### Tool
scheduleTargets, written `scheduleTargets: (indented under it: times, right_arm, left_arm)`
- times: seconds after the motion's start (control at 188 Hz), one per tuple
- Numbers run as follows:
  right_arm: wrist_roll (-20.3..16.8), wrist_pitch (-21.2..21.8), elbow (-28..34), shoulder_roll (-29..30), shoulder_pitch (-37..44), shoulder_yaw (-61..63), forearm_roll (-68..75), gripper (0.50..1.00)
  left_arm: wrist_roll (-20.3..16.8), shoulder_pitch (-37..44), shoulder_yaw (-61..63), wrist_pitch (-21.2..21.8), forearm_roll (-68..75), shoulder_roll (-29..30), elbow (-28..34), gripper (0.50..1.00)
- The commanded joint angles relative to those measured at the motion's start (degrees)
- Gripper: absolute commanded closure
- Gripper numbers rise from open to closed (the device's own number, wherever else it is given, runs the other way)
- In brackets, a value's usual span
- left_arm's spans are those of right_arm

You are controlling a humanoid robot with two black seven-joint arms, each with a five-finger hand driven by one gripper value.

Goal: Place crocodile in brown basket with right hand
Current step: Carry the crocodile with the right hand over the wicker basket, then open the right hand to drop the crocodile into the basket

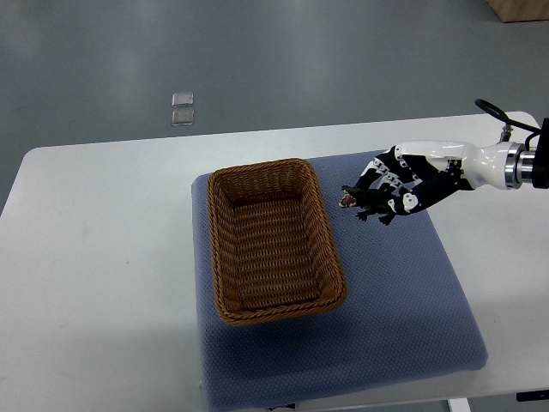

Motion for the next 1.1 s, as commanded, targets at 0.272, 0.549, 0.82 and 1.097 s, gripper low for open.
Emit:
scheduleTargets:
  times: [0.272,0.549,0.82,1.097]
  right_arm:
    - [0.0,-4.3,-8.7,12.7,6.3,-1.5,-7.2,0.871]
    - [0.2,-5.8,-17.6,23.1,9.9,-7.3,-12.1,0.871]
    - [0.5,-6.2,-24.5,31.1,10.1,-8.1,-15.7,0.869]
    - [1.1,-7.1,-28.3,34.2,10.1,-10.8,-17.8,0.869]
  left_arm:
    - [0.0,0.0,0.0,0.0,0.0,0.0,0.0,0.500]
    - [0.0,-0.1,0.0,-0.1,0.0,0.0,0.0,0.500]
    - [0.0,-0.1,0.0,-0.1,0.0,0.0,0.1,0.500]
    - [0.0,0.0,0.0,-0.1,0.0,0.0,0.1,0.500]
